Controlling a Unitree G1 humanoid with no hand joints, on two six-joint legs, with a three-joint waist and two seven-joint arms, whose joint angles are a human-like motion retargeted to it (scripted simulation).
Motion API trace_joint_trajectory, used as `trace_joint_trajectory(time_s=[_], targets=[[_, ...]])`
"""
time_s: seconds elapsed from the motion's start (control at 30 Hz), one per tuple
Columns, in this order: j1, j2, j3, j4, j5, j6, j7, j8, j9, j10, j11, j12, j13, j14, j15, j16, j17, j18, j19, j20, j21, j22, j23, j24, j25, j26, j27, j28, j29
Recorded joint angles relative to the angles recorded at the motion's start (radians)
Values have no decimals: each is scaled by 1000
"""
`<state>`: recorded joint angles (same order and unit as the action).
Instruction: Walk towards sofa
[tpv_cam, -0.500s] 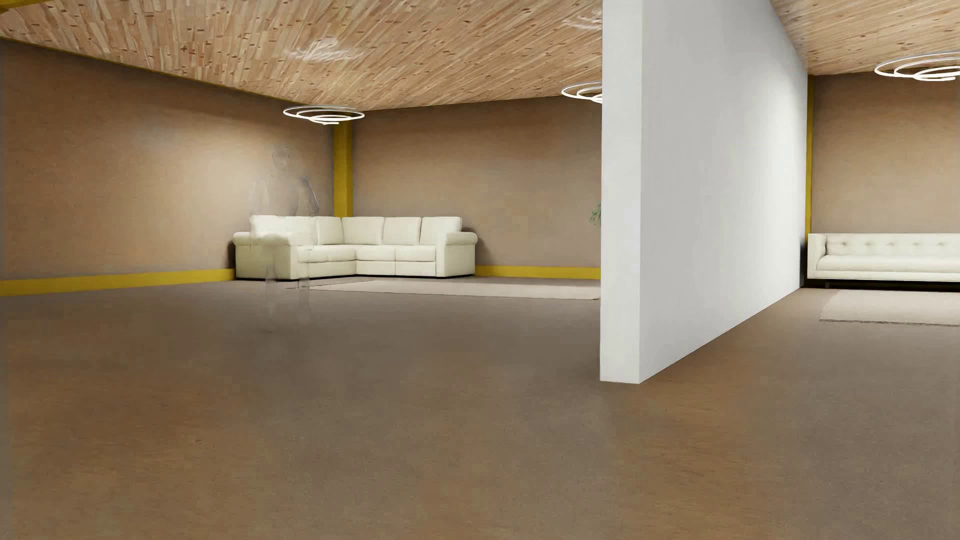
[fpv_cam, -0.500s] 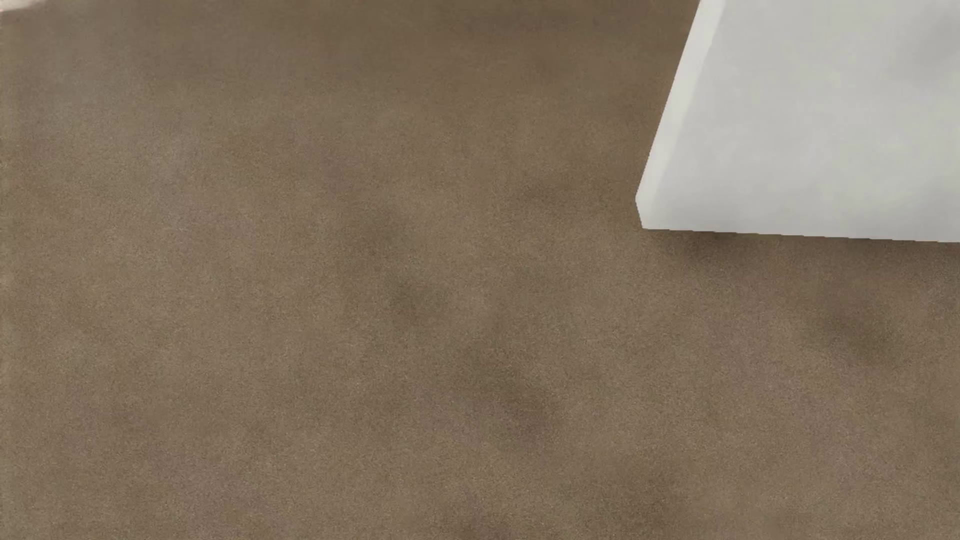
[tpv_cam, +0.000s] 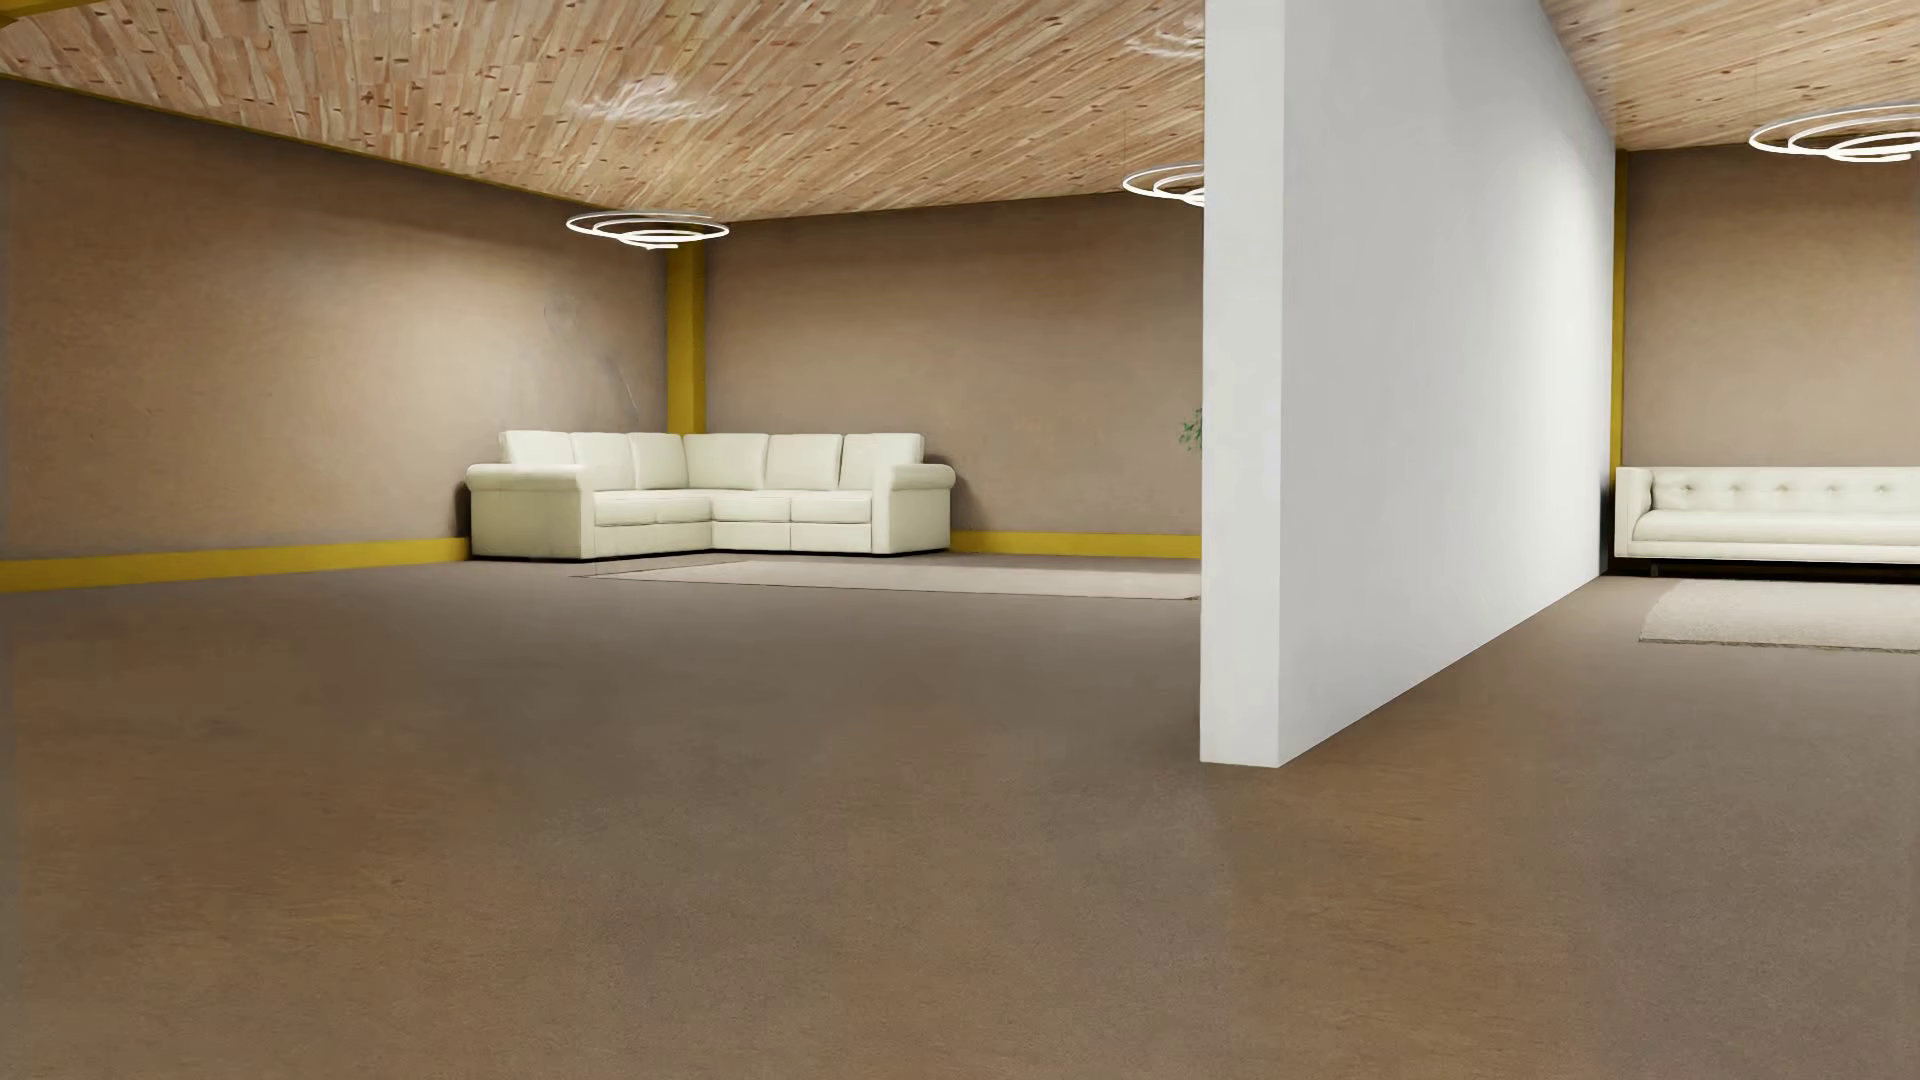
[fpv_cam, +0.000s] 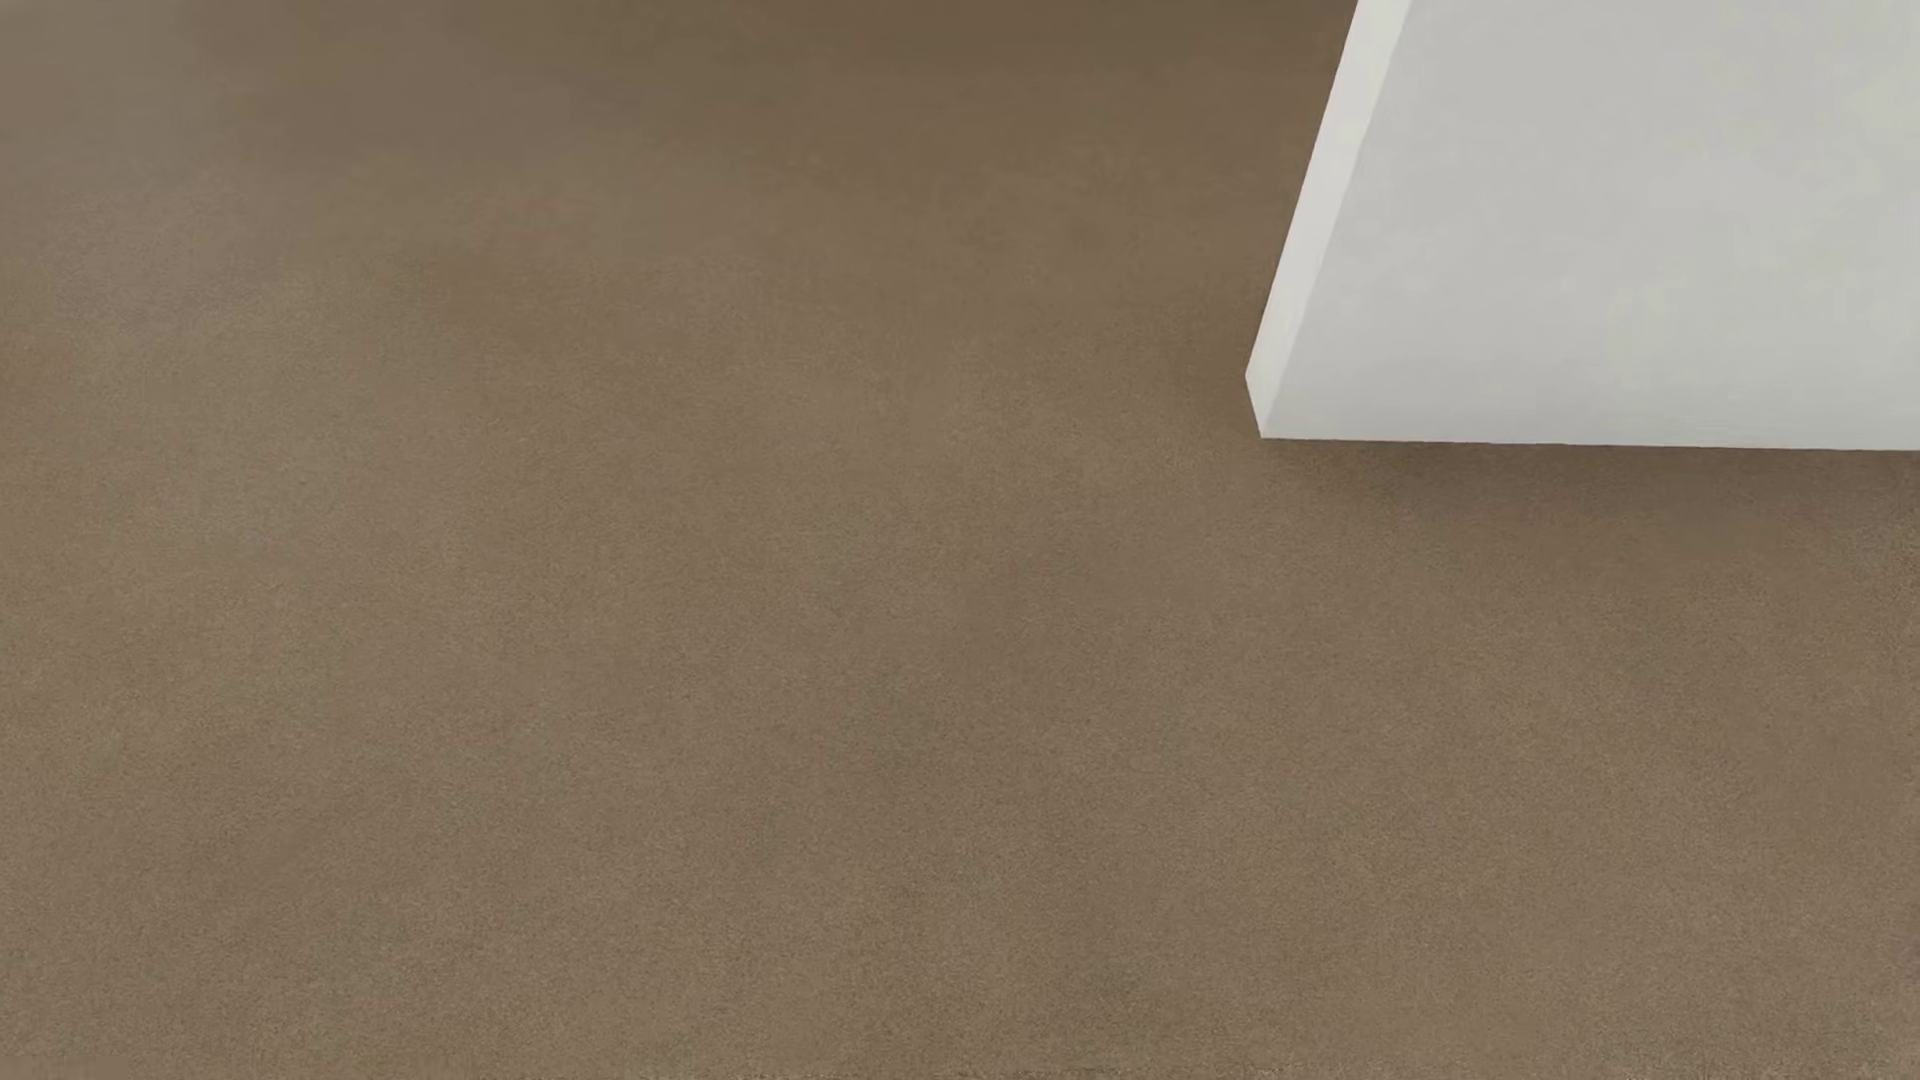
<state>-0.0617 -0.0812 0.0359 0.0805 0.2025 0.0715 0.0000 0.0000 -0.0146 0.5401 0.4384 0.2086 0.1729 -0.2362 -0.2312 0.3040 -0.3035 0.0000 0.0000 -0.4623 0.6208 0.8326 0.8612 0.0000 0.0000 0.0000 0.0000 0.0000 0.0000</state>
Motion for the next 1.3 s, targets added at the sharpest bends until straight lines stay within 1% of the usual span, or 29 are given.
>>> trace_joint_trajectory(time_s=[0.1, 0.13, 0.17, 0.27, 0.37, 0.43, 0.47, 0.5, 0.53, 0.57, 0.6, 0.63, 0.67, 0.7, 0.73, 0.77, 0.83, 0.87, 0.9, 0.93, 0.97, 1.0, 1.03, 1.07, 1.1, 1.17, 1.2, 1.23, 1.3], targets=[[-136, 73, 22, 16, 18, 11, 0, 0, 53, 248, -1, 34, -7, -32, -46, 6, -21, 0, 0, 4, 41, 22, 2, 0, 0, 0, 0, 0, 0], [-194, 97, 36, 7, 14, 11, 0, 0, 71, 339, -3, 42, 3, -41, -64, 4, -51, 0, 0, -7, 30, 22, -68, 0, 0, 0, 0, 0, 0], [-246, 116, 78, 7, -4, 0, 0, 0, 69, 400, -9, 59, -10, -45, -87, 5, -59, 0, 0, -12, 49, 27, -65, 0, 0, 0, 0, 0, 0], [-387, 173, 165, 10, -37, -37, 0, 0, 83, 314, -29, 92, -66, 18, -153, 27, -42, 0, 0, -21, 13, 53, -36, 0, 0, 0, 0, 0, 0], [-478, 307, 185, 24, -42, -36, 0, 0, 107, 188, -44, 111, -105, 111, -267, 28, -41, 0, 0, -16, 3, 124, -37, 0, 0, 0, 0, 0, 0], [-512, 382, 212, 25, -47, -38, 0, 0, 115, 137, -50, 116, -127, 117, -292, 28, -41, 0, 0, -6, 10, 160, -12, 0, 0, 0, 0, 0, 0], [-524, 411, 244, 49, -46, -39, 0, 0, 110, 166, -64, 114, -132, 105, -273, 31, -40, 0, 0, -11, 26, 168, 8, 0, 0, 0, 0, 0, 0], [-539, 429, 260, 23, -71, -49, 0, 0, 101, 200, -52, 114, -115, 103, -247, 31, -57, 0, 0, -20, 70, 177, -22, 0, 0, 0, 0, 0, 0], [-568, 415, 286, 12, -98, -62, 0, 0, 87, 275, -19, 117, -98, 71, -190, 28, -32, 0, 0, -15, 17, 185, 23, 0, 0, 0, 0, 0, 0], [-539, 424, 294, 0, -117, -80, 0, 0, 88, 326, 35, 127, -85, 37, -96, 42, -32, 0, 0, -23, 80, 170, 37, 0, 0, 0, 0, 0, 0], [-507, 395, 288, -15, -130, -79, 0, 0, 81, 357, 134, 109, -51, -1, 70, 32, -35, 0, 0, -43, 80, 197, 33, 0, 0, 0, 0, 0, 0], [-471, 301, 269, -12, -133, -66, 0, 0, 63, 366, 314, 108, -27, -42, 238, 27, -38, 0, 0, -39, 92, 198, 45, 0, 0, 0, 0, 0, 0], [-390, 209, 251, -49, -162, -74, 0, 0, 98, 352, 531, 97, -16, -76, 336, 27, -30, 0, 0, -18, 98, 176, 49, 0, 0, 0, 0, 0, 0], [-328, 97, 179, -85, -168, -74, 0, 0, 115, 327, 741, 85, 9, -102, 332, 15, -36, 0, 0, -16, 76, 151, 29, 0, 0, 0, 0, 0, 0], [-232, 6, 130, -81, -150, -54, 0, 0, 128, 280, 867, 71, 20, -113, 308, 21, -44, 0, 0, -31, 102, 137, 42, 0, 0, 0, 0, 0, 0], [-152, -103, 74, -72, -130, -37, 0, 0, 124, 229, 894, 64, 42, -120, 303, 23, -36, 0, 0, -26, 79, 99, 52, 0, 0, 0, 0, 0, 0], [29, -245, -63, -70, -108, -10, 0, 0, 141, 97, 651, 43, 93, -104, 399, 22, -42, 0, 0, -8, 10, 34, 13, 0, 0, 0, 0, 0, 0], [105, -301, -103, -63, -94, -2, 0, 0, 141, 34, 460, 26, 96, -94, 458, 40, -53, 0, 0, -13, 49, 0, 18, 0, 0, 0, 0, 0, 0], [178, -340, -135, -60, -91, -1, 0, 0, 137, -9, 272, 3, 116, -103, 458, 53, -61, 0, 0, -11, 47, -28, 8, 0, 0, 0, 0, 0, 0], [242, -370, -167, -59, -91, -1, 0, 0, 130, -44, 107, -15, 124, -120, 329, 65, -58, 0, 0, -3, 33, -55, 8, 0, 0, 0, 0, 0, 0], [292, -395, -184, -58, -97, -5, 0, 0, 115, -56, 7, -37, 136, -139, 105, 77, -62, 0, 0, -1, 45, -75, -1, 0, 0, 0, 0, 0, 0], [325, -419, -201, -49, -98, 0, 0, 0, 105, -49, 3, -57, 142, -156, -37, 82, -59, 0, 0, 9, 50, -76, 19, 0, 0, 0, 0, 0, 0], [355, -433, -236, -47, -102, 3, 0, 0, 112, -34, 6, -64, 146, -155, 37, 79, -63, 0, 0, 29, 66, -70, 18, 0, 0, 0, 0, 0, 0], [378, -473, -249, -32, -92, 16, 0, 0, 106, -1, 70, -58, 151, -110, 278, 72, -65, 0, 0, 47, 66, -59, 24, 0, 0, 0, 0, 0, 0], [366, -507, -255, -6, -72, 42, 0, 0, 97, 60, 148, -45, 149, -3, 471, 56, -61, 0, 0, 65, 76, -41, 36, 0, 0, 0, 0, 0, 0], [250, -437, -198, 38, -10, 65, 0, 0, 93, 399, 245, -6, 127, 348, 498, 34, -57, 0, 0, 42, 95, 17, 74, 0, 0, 0, 0, 0, 0], [125, -381, -164, 63, 23, 73, 0, 0, 91, 619, 244, 3, 120, 343, 460, 39, -59, 0, 0, 3, 75, 29, 52, 0, 0, 0, 0, 0, 0], [41, -269, -114, 73, 40, 70, 0, 0, 114, 768, 201, 13, 102, 206, 392, 37, -55, 0, 0, -6, 49, 25, 43, 0, 0, 0, 0, 0, 0], [-148, -78, 3, 45, 23, 28, 0, 0, 129, 817, 124, 35, 38, 14, 241, 38, -56, 0, 0, -27, 23, 38, 30, 0, 0, 0, 0, 0, 0]])
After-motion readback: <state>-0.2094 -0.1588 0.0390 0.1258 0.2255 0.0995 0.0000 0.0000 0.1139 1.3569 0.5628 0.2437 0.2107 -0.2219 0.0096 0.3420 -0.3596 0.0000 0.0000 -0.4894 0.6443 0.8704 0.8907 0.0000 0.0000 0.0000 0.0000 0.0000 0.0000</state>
